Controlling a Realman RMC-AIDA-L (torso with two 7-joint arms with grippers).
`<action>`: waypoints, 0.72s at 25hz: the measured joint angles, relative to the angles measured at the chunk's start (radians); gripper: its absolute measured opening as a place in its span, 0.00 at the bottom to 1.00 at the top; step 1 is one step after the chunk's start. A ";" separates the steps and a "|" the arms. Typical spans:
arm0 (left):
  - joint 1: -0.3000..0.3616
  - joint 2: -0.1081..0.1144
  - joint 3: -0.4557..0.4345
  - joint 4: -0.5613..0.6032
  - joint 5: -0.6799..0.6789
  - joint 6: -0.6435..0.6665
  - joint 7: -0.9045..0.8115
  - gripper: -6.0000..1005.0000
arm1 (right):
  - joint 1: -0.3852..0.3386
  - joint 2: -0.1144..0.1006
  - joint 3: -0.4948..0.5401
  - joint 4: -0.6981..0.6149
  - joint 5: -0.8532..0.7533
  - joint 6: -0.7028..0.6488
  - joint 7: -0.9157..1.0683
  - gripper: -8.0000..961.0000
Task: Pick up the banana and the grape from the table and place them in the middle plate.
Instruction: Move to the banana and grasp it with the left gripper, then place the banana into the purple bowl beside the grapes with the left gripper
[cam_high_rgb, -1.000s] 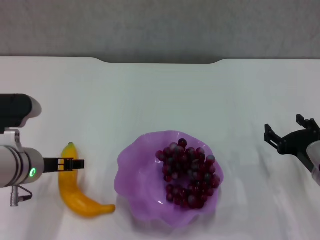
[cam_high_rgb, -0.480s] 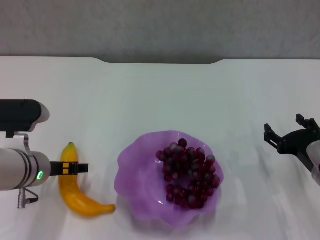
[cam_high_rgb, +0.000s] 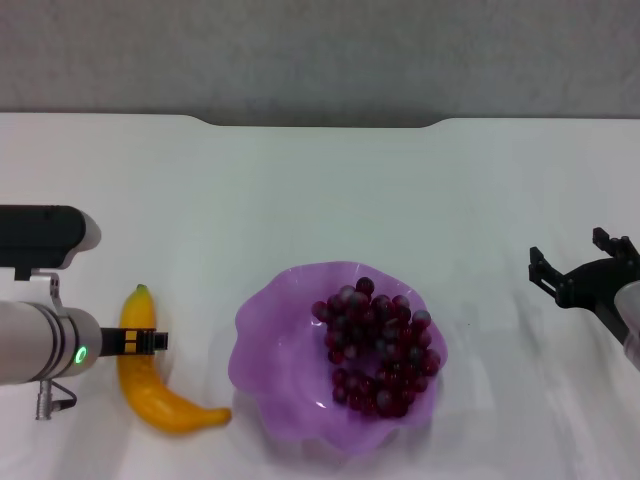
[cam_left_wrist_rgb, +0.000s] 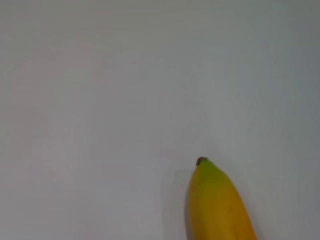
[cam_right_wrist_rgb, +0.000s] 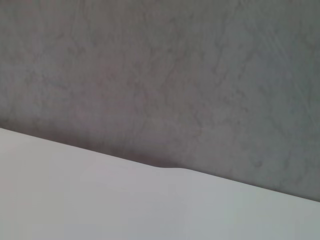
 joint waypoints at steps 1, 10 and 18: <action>-0.001 0.000 0.000 -0.002 0.000 0.000 0.002 0.80 | 0.000 0.000 0.000 0.000 0.001 -0.001 0.000 0.93; 0.000 0.002 -0.002 -0.001 -0.001 0.008 0.003 0.56 | -0.002 0.001 0.000 0.000 0.002 -0.003 0.001 0.93; 0.013 0.009 -0.132 -0.106 -0.005 -0.118 0.117 0.52 | -0.005 0.002 -0.002 0.000 0.002 0.000 0.001 0.93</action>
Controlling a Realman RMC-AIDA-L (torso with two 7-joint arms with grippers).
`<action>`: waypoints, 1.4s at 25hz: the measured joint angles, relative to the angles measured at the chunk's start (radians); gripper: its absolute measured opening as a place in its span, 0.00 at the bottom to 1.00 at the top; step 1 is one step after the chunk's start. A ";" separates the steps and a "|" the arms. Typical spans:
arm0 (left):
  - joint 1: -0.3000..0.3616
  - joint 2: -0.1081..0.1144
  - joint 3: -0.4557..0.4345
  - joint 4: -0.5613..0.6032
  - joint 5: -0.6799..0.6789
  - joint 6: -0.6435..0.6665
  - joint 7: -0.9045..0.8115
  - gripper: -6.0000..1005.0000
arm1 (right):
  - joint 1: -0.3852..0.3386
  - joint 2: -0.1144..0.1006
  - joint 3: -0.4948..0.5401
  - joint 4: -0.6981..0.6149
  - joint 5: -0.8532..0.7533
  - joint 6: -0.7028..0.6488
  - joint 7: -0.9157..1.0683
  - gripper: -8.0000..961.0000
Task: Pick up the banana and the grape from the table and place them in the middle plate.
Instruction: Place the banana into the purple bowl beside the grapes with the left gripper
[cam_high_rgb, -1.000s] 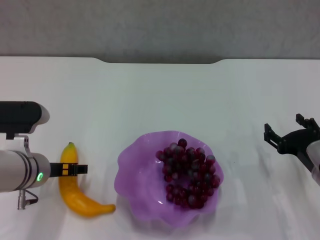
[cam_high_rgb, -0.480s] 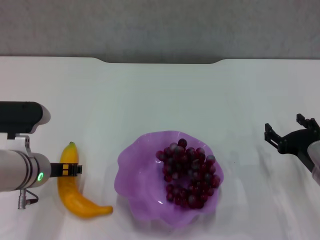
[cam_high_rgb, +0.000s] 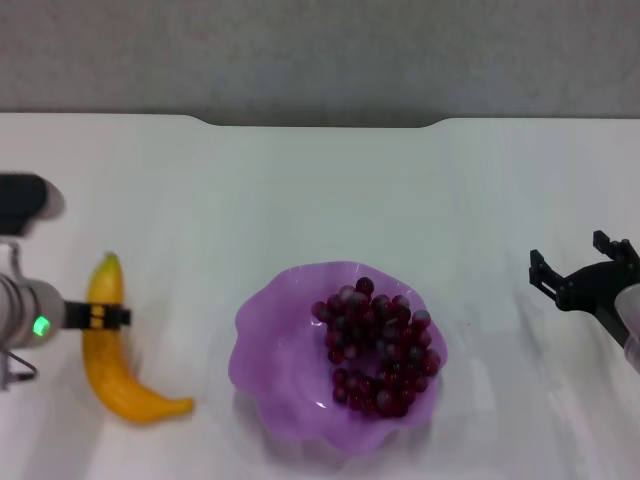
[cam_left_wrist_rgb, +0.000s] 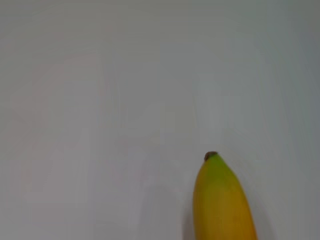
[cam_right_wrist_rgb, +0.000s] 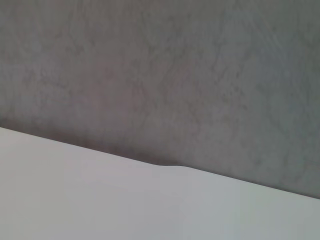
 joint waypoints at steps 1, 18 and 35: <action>0.006 -0.002 -0.036 -0.033 -0.011 -0.038 0.048 0.52 | 0.000 0.000 -0.001 0.000 0.000 0.001 0.000 0.93; -0.029 0.000 -0.262 -0.138 -0.300 -0.349 0.439 0.50 | 0.006 0.000 -0.019 -0.006 -0.002 0.000 -0.002 0.93; -0.152 -0.010 -0.271 0.184 -0.930 -0.249 0.801 0.50 | 0.017 0.001 -0.040 0.005 -0.002 -0.005 -0.006 0.93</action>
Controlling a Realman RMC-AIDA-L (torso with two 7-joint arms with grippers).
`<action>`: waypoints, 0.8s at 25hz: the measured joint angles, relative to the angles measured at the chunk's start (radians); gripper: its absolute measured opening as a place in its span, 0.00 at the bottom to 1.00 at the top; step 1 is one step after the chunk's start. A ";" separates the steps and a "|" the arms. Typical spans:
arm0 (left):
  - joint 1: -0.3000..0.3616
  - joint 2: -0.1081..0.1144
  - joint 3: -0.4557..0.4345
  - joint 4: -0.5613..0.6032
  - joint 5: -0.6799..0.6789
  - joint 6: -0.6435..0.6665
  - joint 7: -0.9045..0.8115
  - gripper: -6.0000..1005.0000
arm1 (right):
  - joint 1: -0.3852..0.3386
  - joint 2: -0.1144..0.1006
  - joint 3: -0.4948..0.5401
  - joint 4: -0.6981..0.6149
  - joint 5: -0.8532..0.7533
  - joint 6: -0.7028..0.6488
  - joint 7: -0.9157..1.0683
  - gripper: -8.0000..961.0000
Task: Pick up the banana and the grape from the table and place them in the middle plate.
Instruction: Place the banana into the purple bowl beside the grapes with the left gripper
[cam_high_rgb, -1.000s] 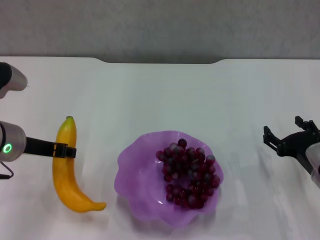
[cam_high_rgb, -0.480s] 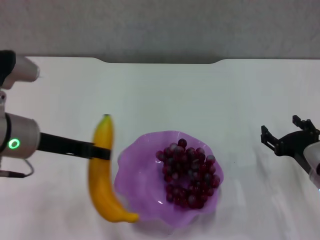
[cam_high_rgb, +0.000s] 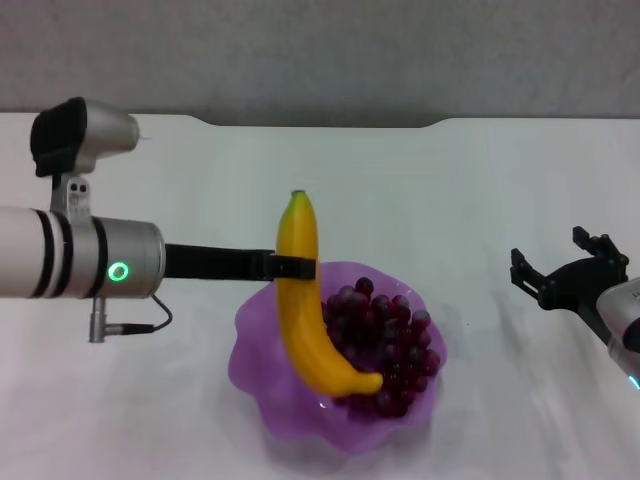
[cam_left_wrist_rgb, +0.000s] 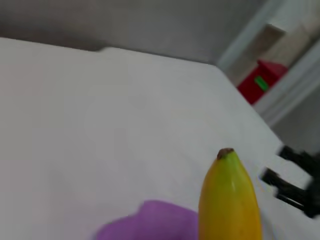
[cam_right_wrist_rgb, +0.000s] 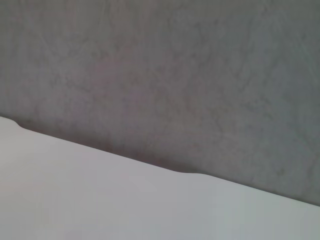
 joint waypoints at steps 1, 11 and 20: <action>-0.004 0.000 0.013 0.024 -0.005 0.040 0.004 0.50 | 0.000 0.000 -0.002 0.000 0.000 0.000 0.000 0.93; 0.008 -0.001 0.139 0.112 -0.024 0.190 0.016 0.52 | -0.002 0.000 -0.010 -0.004 0.000 0.000 0.001 0.93; 0.026 -0.003 0.146 0.127 -0.041 0.230 0.060 0.54 | -0.001 0.000 -0.010 -0.006 0.000 0.000 0.001 0.93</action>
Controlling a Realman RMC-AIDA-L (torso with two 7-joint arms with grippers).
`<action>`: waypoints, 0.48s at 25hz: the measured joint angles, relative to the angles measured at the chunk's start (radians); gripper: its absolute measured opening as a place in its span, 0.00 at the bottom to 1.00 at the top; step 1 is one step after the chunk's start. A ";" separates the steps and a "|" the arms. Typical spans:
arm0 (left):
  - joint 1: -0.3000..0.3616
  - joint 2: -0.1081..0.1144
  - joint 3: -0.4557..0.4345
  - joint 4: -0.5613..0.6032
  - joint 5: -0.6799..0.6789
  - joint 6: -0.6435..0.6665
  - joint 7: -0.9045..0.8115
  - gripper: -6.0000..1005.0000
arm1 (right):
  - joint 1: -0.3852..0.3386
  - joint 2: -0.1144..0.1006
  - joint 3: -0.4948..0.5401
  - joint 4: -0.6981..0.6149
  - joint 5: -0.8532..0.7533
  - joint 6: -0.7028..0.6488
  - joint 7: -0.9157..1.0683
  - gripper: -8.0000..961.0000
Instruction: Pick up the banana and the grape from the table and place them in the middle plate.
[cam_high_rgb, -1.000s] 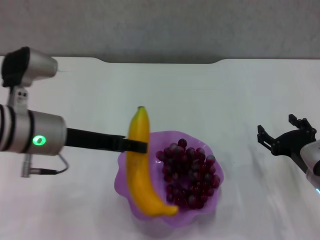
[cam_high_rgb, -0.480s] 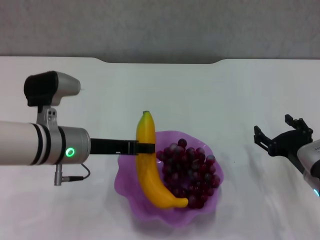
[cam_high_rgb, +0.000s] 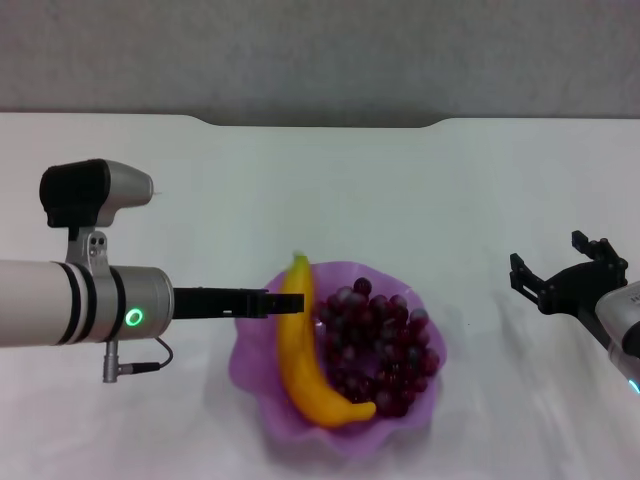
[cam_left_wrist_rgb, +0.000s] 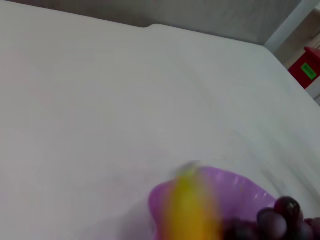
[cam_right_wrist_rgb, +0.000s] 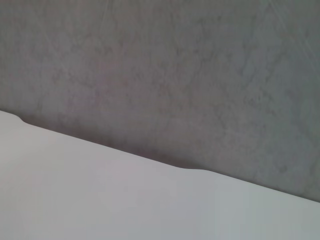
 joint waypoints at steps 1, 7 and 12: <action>0.003 0.002 0.000 0.000 -0.005 0.001 0.001 0.54 | 0.000 0.000 0.000 0.000 0.000 0.000 0.000 0.93; 0.073 0.007 -0.029 -0.071 -0.009 0.035 0.044 0.78 | -0.003 0.000 0.000 -0.001 0.000 0.000 -0.001 0.93; 0.244 0.003 -0.086 -0.212 -0.116 0.201 0.235 0.88 | -0.003 0.000 0.000 -0.002 0.000 0.000 0.001 0.93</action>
